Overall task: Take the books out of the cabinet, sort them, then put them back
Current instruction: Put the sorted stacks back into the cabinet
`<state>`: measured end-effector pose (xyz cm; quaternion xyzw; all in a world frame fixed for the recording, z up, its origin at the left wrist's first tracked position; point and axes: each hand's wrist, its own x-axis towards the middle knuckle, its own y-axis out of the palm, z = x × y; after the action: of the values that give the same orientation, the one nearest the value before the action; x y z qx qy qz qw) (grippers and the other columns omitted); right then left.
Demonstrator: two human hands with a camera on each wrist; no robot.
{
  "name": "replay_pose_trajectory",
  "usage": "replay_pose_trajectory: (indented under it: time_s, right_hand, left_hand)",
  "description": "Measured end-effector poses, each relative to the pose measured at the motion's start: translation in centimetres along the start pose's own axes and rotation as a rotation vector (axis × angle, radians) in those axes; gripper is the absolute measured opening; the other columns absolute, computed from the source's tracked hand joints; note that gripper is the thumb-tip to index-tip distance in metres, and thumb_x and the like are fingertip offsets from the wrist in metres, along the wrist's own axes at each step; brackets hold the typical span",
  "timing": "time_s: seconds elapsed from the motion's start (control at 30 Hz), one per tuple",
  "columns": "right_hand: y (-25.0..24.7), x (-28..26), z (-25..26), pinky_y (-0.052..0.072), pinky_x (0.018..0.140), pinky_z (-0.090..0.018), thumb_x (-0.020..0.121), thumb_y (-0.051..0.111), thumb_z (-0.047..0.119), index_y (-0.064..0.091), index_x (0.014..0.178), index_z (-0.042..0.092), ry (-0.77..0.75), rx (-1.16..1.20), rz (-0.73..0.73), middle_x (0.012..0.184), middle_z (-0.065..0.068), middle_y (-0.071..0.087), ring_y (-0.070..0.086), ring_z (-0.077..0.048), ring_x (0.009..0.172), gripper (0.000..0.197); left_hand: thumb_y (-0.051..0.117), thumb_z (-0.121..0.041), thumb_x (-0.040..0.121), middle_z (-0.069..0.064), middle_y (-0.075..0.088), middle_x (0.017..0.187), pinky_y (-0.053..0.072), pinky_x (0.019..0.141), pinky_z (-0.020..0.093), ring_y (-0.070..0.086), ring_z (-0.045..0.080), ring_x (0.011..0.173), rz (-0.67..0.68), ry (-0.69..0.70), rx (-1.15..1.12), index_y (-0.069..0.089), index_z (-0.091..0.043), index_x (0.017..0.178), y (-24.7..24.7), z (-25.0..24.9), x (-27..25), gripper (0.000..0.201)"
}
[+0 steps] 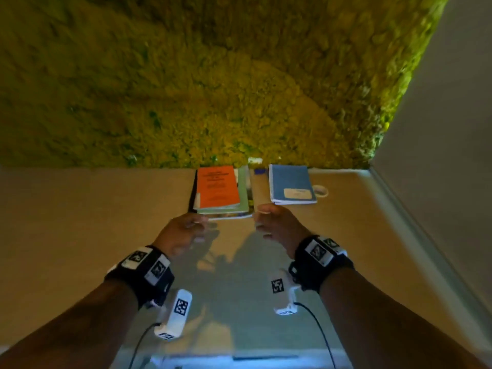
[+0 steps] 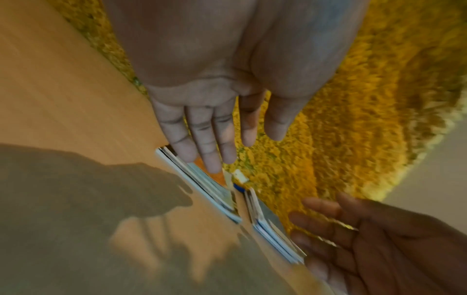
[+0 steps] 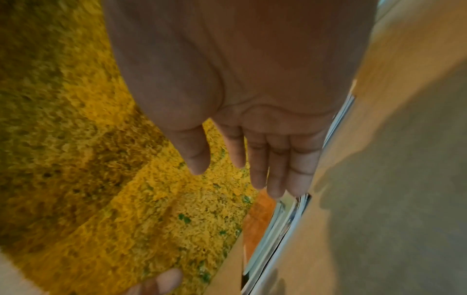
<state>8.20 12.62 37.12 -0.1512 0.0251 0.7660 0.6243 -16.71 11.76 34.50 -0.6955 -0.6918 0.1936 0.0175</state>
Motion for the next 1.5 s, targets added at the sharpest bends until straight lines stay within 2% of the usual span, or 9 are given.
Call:
replay_pose_trajectory:
  time_s: [0.13,0.3,0.43,0.53,0.63,0.87,1.13,1.33,1.5]
  right_hand:
    - [-1.3,9.3,-0.1,0.044,0.109,-0.044,0.099,0.06,0.033,0.051,0.142,0.004,0.02,-0.38,-0.041,0.146,-0.018,0.053,0.053,-0.033,0.132,0.053]
    - [-0.8,16.4,-1.7,0.047,0.093,-0.029,0.088,0.064,0.05,0.062,0.134,0.029,-0.031,-0.404,0.036,0.121,0.014,0.063,0.063,-0.018,0.109,0.051]
    - [0.2,21.0,-5.7,0.056,0.094,-0.045,0.071,0.051,0.076,0.056,0.127,0.04,0.022,-0.46,0.001,0.113,0.006,0.071,0.069,-0.023,0.101,0.067]
    - [0.6,20.2,-4.9,0.055,0.09,-0.044,0.06,0.038,0.076,0.058,0.12,0.034,0.061,-0.521,-0.014,0.106,-0.004,0.067,0.065,-0.031,0.096,0.076]
    - [0.2,19.8,-6.0,0.058,0.085,-0.046,0.067,0.045,0.082,0.067,0.104,0.029,0.067,-0.474,-0.018,0.1,-0.002,0.07,0.068,-0.028,0.09,0.068]
    - [0.7,14.0,-7.9,0.054,0.078,-0.031,0.074,0.07,0.075,0.064,0.113,0.025,0.193,-0.238,0.005,0.107,0.006,0.069,0.069,-0.021,0.103,0.064]
    - [0.1,5.3,-5.3,0.054,0.069,-0.024,0.074,0.083,0.006,0.064,0.105,0.012,-0.106,0.205,0.002,0.096,-0.005,0.075,0.07,-0.011,0.076,0.037]
    - [1.4,-1.2,-6.5,0.055,0.096,-0.054,0.078,0.069,0.002,0.064,0.125,0.005,-0.26,0.282,-0.05,0.119,-0.019,0.074,0.071,-0.03,0.103,0.048]
    - [1.3,-3.3,-8.6,0.056,0.092,-0.054,0.09,0.064,-0.003,0.059,0.13,0.001,-0.219,0.279,0.01,0.12,-0.024,0.07,0.068,-0.029,0.099,0.041]
  left_hand:
    - [0.07,-0.027,0.092,0.012,0.064,0.118,0.055,0.087,0.04,0.066,0.028,0.103,-0.163,-0.125,0.124,0.056,-0.007,0.134,-1.1,0.0,9.2,0.048]
    - [0.067,-0.038,0.093,0.021,0.035,0.157,0.04,0.105,0.047,0.041,0.043,0.138,-0.256,-0.239,0.22,0.025,-0.007,0.156,-0.9,1.0,16.7,0.082]
    - [0.064,-0.049,0.092,0.026,0.042,0.151,0.042,0.106,0.048,0.046,0.044,0.133,-0.352,-0.297,0.381,0.029,-0.002,0.154,-0.1,1.8,19.3,0.084]
    - [0.059,-0.044,0.097,0.023,0.063,0.095,0.044,0.09,0.046,0.058,0.045,0.113,-0.343,-0.295,0.31,0.066,0.001,0.101,0.2,0.9,18.9,0.045]
    - [0.069,-0.058,0.084,0.017,0.06,0.067,0.048,0.071,0.042,0.062,0.035,0.068,-0.181,-0.339,0.21,0.062,-0.001,0.068,-0.8,1.5,17.6,0.06]
    - [0.08,0.008,0.066,0.025,0.069,0.118,0.045,0.1,0.067,0.065,0.048,0.108,-0.091,-0.191,-0.383,0.061,-0.004,0.118,-0.2,6.0,9.7,0.056]
    - [0.073,0.013,0.066,0.018,0.071,0.112,0.05,0.094,0.054,0.069,0.031,0.099,-0.096,0.151,-0.579,0.064,-0.01,0.114,0.7,6.3,-0.3,0.054]
    - [0.077,-0.029,0.058,0.013,0.072,0.104,0.049,0.094,0.064,0.066,0.03,0.098,-0.181,0.205,-0.374,0.059,-0.039,0.104,1.6,6.0,-3.1,0.05]
    - [0.076,-0.029,0.053,-0.001,0.075,0.091,0.051,0.093,0.057,0.068,0.021,0.091,-0.189,0.22,-0.365,0.06,-0.019,0.111,2.1,6.6,-4.5,0.061]
